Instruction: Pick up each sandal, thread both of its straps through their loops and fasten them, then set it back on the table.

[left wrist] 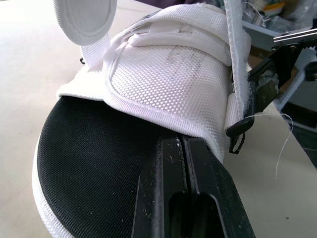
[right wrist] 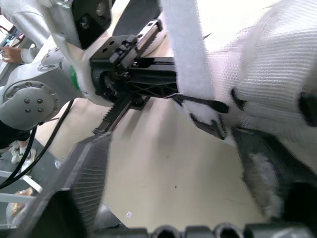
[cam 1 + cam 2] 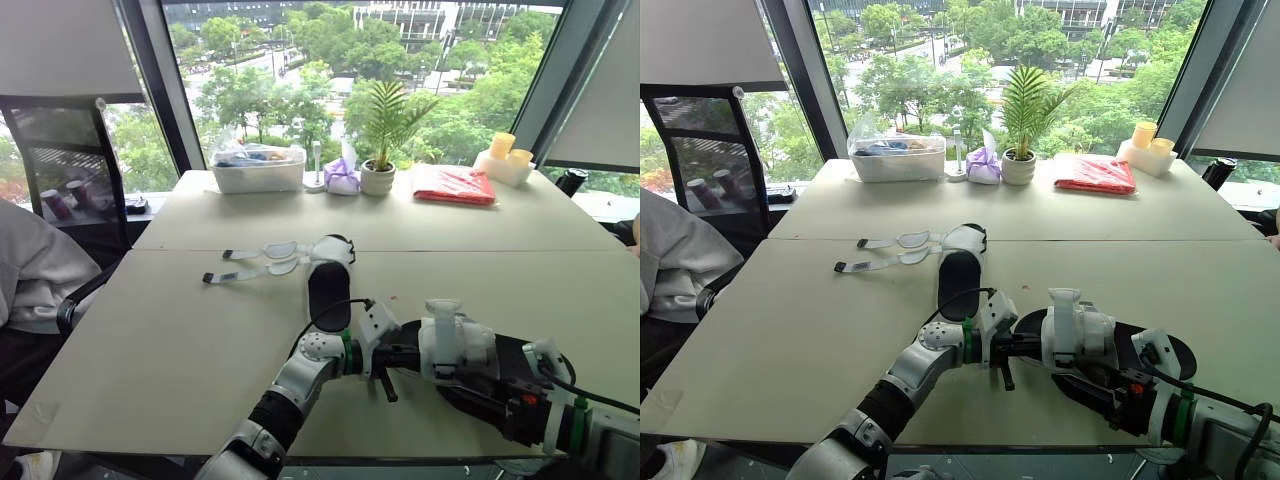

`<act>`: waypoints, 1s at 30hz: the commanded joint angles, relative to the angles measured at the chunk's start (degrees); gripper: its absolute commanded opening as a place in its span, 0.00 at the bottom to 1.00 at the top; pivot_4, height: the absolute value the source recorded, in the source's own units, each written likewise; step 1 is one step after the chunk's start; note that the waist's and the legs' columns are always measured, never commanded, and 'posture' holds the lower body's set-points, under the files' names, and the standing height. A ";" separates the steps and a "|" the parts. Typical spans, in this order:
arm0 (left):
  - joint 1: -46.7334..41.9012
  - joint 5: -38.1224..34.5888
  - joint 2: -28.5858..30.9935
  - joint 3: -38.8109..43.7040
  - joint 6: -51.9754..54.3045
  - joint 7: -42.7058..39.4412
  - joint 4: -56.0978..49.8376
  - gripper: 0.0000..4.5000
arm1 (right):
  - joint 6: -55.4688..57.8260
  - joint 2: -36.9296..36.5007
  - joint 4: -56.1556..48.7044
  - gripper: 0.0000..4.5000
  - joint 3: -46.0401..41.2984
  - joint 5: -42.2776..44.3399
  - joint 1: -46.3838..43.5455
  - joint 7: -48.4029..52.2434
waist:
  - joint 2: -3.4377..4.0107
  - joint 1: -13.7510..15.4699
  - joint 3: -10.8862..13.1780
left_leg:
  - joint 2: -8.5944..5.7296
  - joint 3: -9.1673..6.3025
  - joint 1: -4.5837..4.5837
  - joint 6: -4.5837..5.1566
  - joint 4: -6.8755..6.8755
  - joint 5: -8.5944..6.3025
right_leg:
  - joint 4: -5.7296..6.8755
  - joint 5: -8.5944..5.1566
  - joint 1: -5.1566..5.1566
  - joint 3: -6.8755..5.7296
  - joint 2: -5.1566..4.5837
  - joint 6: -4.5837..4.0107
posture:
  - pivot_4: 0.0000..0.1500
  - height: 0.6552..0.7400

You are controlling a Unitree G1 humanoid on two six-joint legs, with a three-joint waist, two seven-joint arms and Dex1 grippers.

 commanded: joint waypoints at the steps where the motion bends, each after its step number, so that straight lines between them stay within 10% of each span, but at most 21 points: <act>1: 0.40 -0.10 -0.73 -1.14 0.83 -0.13 -0.31 0.00 | -1.07 1.12 0.42 0.46 2.54 -0.20 -2.34 0.24 | 0.04 0.16 -0.02 | 0.00 0.00 -0.01 0.00 0.00 0.00 | 0.01 0.00 -0.01 0.00 0.00 0.00 | 1.00 0.99; 5: 0.32 0.03 -0.80 -1.10 0.95 -0.01 -0.32 0.00 | -1.75 2.17 2.12 0.01 3.39 -1.16 -3.61 -0.20 | 0.04 0.44 -0.02 | 0.00 0.00 -0.09 0.00 0.00 0.00 | 0.00 0.00 -0.10 0.00 -0.01 0.00 | 1.00 0.99; 30: -0.01 -0.08 -0.36 -0.75 1.12 -0.58 0.38 0.00 | 5.31 -6.42 -15.87 0.01 -5.56 17.17 13.76 1.63 | -0.02 0.35 0.01 | 0.00 0.01 -0.08 0.00 -0.03 0.00 | -0.01 -0.01 -0.06 0.00 -0.03 0.01 | 1.00 0.99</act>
